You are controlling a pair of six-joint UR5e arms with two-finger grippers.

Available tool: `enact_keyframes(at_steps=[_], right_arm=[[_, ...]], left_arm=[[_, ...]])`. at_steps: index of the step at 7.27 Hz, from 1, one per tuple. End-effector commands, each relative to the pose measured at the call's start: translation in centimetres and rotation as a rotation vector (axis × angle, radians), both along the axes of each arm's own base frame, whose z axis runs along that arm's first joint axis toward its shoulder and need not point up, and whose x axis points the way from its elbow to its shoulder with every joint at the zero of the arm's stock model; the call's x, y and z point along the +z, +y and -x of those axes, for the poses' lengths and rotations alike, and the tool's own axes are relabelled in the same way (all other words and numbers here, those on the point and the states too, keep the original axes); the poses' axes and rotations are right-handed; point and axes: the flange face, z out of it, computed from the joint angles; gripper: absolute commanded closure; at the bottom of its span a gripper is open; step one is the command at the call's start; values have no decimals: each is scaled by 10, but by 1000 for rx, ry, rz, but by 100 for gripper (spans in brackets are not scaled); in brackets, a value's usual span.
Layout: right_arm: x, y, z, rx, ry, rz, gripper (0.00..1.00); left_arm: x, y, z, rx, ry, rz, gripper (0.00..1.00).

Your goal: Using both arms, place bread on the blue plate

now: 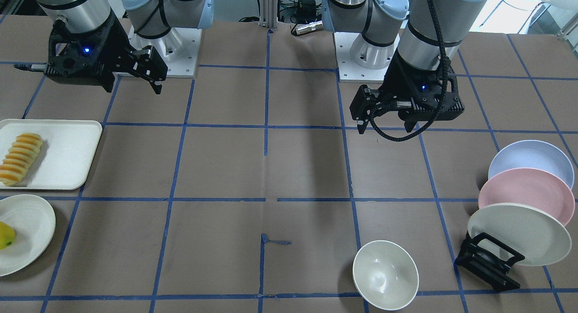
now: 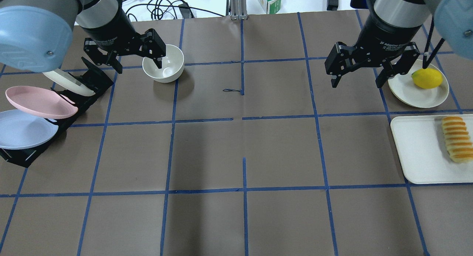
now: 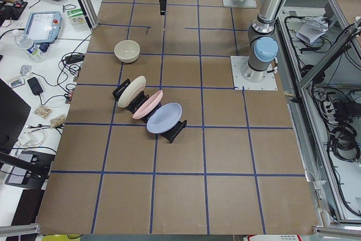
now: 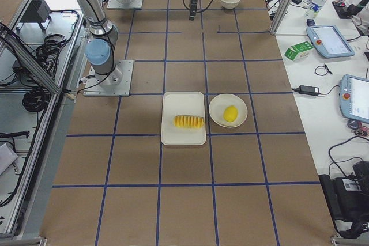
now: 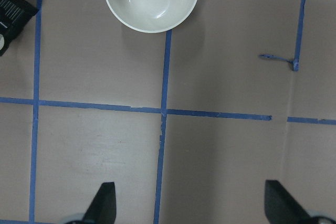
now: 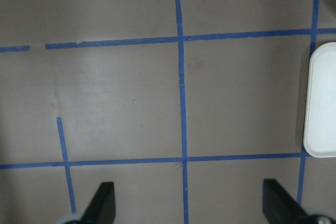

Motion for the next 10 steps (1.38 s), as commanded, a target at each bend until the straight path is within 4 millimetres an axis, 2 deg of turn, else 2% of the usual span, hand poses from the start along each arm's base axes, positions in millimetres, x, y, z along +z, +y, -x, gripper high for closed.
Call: enact_keyframes(at_steps=[1,5,6,7,8,9,10], right_arm=[[-1,-1,0,0,-5,-3,0],[-4,-3,7,-8,8,-14,0],[-6,-8,14,-20,12,-5,0],[-9,-16,45,-66,33,-11,0],[-18,-33,93,-152,47,4,0],[-28,-42,138,-191,58,11,0],[-35,-41,180,-174,61,14,0]], left_arm=[[2,2,-3,-34,-23,0,0],[2,3,-7,-26,-31,-3,0],[7,0,-40,30,-79,7,0],[12,-2,-84,102,-98,3,0],[20,0,-130,191,-101,10,0],[22,2,-169,264,-106,4,0],[22,7,-210,340,-107,-3,0]])
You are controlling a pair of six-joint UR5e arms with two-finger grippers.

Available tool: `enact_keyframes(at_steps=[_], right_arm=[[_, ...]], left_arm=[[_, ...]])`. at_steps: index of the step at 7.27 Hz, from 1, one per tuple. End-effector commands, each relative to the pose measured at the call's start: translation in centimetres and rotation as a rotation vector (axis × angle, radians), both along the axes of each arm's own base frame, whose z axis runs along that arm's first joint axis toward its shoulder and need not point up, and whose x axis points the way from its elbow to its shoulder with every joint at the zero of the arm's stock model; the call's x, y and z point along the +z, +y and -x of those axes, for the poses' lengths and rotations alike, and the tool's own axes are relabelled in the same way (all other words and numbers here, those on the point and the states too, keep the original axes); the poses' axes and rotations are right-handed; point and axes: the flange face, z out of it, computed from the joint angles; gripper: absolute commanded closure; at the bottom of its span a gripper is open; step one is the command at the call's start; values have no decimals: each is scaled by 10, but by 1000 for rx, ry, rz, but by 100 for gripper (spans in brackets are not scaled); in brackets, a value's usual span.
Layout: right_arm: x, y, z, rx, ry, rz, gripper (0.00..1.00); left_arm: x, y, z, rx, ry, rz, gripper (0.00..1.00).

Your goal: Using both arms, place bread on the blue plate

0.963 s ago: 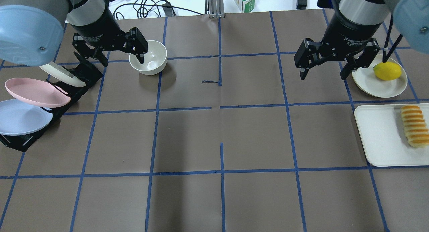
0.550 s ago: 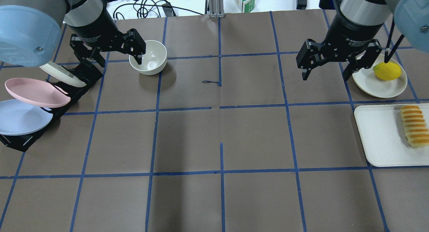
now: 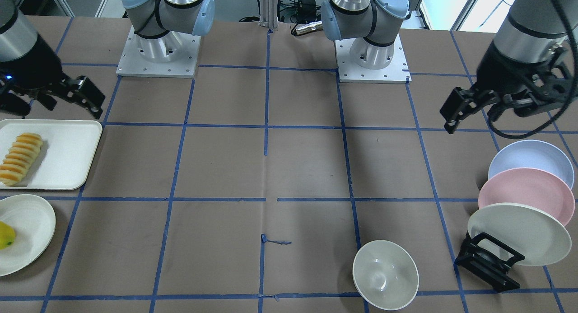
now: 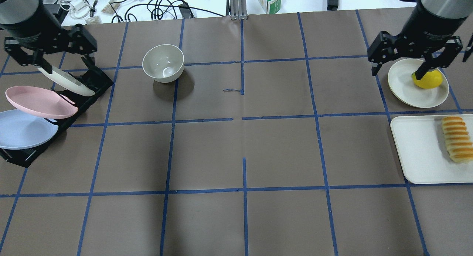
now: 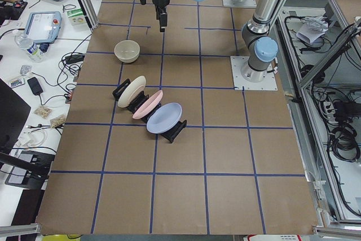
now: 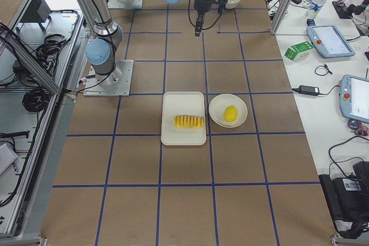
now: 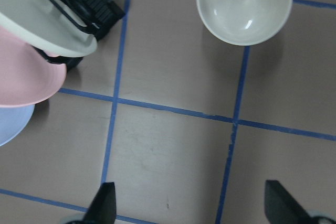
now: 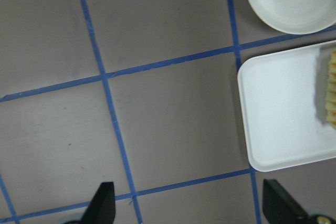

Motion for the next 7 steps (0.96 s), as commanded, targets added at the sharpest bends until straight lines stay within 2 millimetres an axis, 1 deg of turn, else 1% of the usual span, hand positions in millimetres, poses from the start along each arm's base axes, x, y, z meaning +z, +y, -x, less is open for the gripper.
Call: enact_keyframes(at_steps=[1,2,3,4,5,6,7], right_arm=[[-24,-2,85,-26,14,13,0],[-45,-1,121,-65,33,27,0],[-79,-2,154,-82,95,6,0],[-93,-5,170,-46,133,56,0],[-112,1,187,-59,129,45,0],[-133,6,211,-99,114,22,0],[-152,11,236,-111,91,-10,0]], left_arm=[[-1,16,-102,154,-3,-11,0],[-5,32,-165,258,4,-19,0],[-24,48,-218,300,24,-52,0],[-45,58,-251,297,26,-57,0],[-69,59,-297,337,-11,0,0],[-98,46,-314,361,-24,20,0],[-123,39,-331,372,-15,-10,0]])
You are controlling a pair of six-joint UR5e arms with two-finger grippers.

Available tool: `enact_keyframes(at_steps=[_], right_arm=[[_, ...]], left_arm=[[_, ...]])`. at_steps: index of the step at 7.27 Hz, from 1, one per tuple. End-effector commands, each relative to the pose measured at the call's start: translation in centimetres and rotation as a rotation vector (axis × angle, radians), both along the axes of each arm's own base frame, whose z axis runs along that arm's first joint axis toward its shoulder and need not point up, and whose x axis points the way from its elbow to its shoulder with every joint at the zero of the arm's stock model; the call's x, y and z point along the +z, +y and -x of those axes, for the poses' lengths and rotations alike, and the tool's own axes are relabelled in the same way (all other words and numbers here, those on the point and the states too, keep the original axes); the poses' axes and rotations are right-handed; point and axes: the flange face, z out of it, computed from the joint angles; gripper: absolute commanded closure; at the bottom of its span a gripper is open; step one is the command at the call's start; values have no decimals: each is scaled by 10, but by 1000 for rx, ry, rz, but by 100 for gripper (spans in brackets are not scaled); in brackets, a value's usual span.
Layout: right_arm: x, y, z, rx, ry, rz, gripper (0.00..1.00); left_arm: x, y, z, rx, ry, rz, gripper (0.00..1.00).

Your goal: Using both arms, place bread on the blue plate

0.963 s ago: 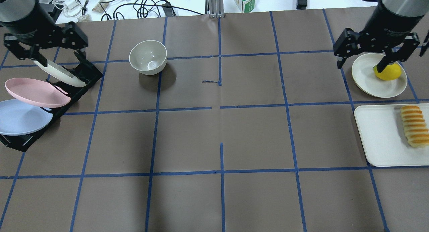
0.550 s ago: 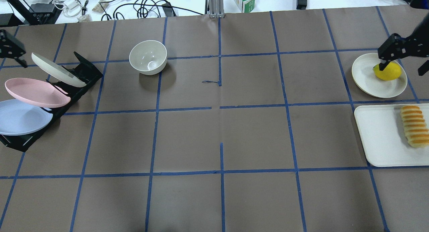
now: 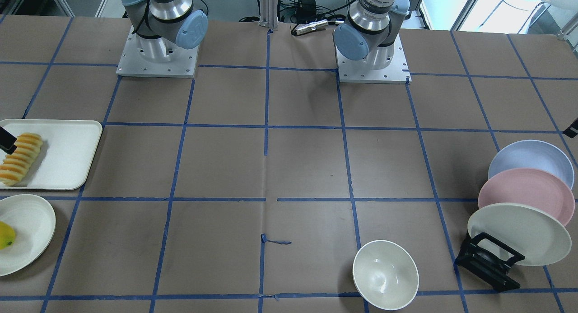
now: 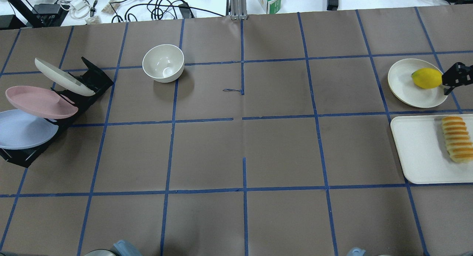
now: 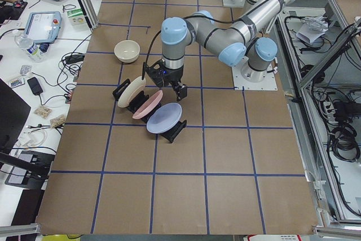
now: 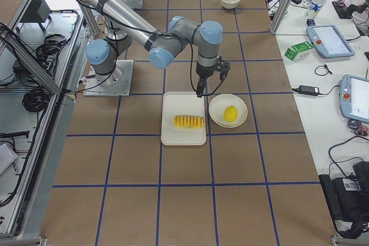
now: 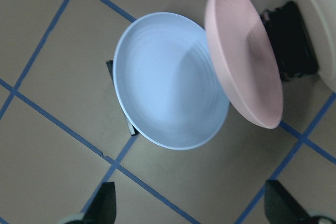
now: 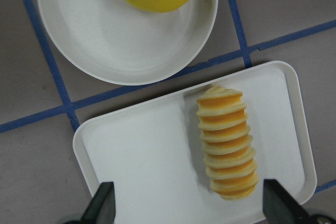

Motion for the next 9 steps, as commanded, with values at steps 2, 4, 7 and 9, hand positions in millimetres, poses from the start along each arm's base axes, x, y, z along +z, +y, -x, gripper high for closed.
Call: enact_keyframes(at_steps=[2,4,7,9], right_arm=[[-63,9,64,-59,-51,-55,0],[-96,10,85,-76,-74,-77,0],[-119,8,89,-84,-79,-96,0],[-127,7,90,-88,-87,-108,0]], left_arm=[[-92,-12,-39,184,42,-82,0],[-115,-6,-49,199,-22,-198,2],[-120,-7,-52,200,-22,-208,55],[-118,-7,-51,195,-21,-205,85]])
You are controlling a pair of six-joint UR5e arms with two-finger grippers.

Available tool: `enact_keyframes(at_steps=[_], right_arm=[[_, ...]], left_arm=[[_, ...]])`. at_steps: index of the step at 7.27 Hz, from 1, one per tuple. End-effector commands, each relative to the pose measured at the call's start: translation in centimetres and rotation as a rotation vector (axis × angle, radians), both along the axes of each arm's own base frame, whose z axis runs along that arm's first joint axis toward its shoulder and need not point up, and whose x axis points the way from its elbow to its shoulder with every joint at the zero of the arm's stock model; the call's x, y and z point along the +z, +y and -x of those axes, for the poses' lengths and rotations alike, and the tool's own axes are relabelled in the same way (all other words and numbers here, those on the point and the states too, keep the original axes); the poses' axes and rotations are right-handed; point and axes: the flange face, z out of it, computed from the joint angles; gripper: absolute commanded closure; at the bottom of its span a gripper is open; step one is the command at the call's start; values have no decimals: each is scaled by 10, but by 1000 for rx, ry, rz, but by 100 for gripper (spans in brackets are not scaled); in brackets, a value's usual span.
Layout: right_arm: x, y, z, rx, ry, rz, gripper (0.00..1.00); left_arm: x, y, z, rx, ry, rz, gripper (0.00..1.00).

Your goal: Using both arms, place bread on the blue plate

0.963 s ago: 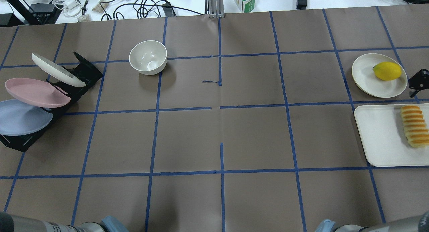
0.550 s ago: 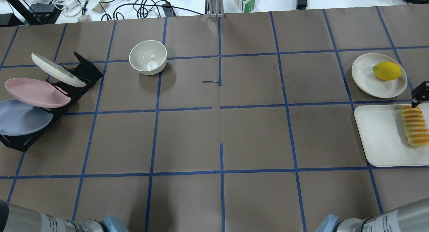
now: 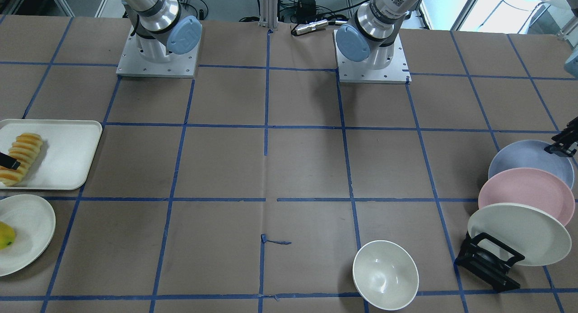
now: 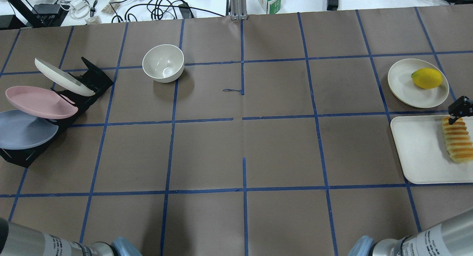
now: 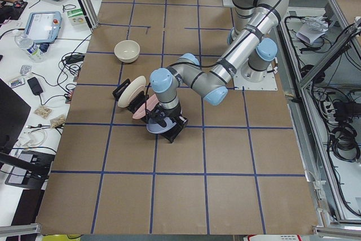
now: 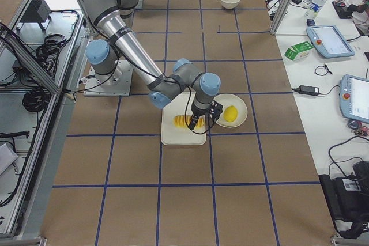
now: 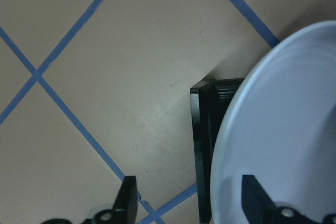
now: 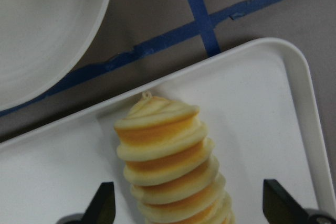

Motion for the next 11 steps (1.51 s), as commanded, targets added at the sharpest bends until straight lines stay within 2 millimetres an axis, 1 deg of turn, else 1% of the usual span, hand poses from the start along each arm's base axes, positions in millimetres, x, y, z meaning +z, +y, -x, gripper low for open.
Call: enact_keyframes(at_steps=[1,2,4,6,7,8,9,10,11], right_arm=[[-7,0,0,1,-7,-9,0],[-19,-1,1,-3,-19,-26,0],[-23,-1,1,-8,-25,-30,0],[-31,0,0,-2,-35,-43,0],[-34,2,-1,6,-42,-48,0],[-34,2,-1,6,-41,-50,4],[-36,3,-2,6,-44,-53,26],[-36,3,-2,7,-45,-54,66],[-34,3,-2,9,-44,-53,92]], left_arm=[[1,1,0,2,-1,0,99],[4,1,-1,2,-7,3,100],[14,1,-1,-1,-15,6,100],[32,5,2,-4,-29,11,100],[51,9,2,-5,-57,-23,100],[70,14,6,-3,-28,-61,100],[100,20,10,-2,-11,-84,100],[118,32,24,5,64,-154,100],[120,47,45,21,167,-212,100]])
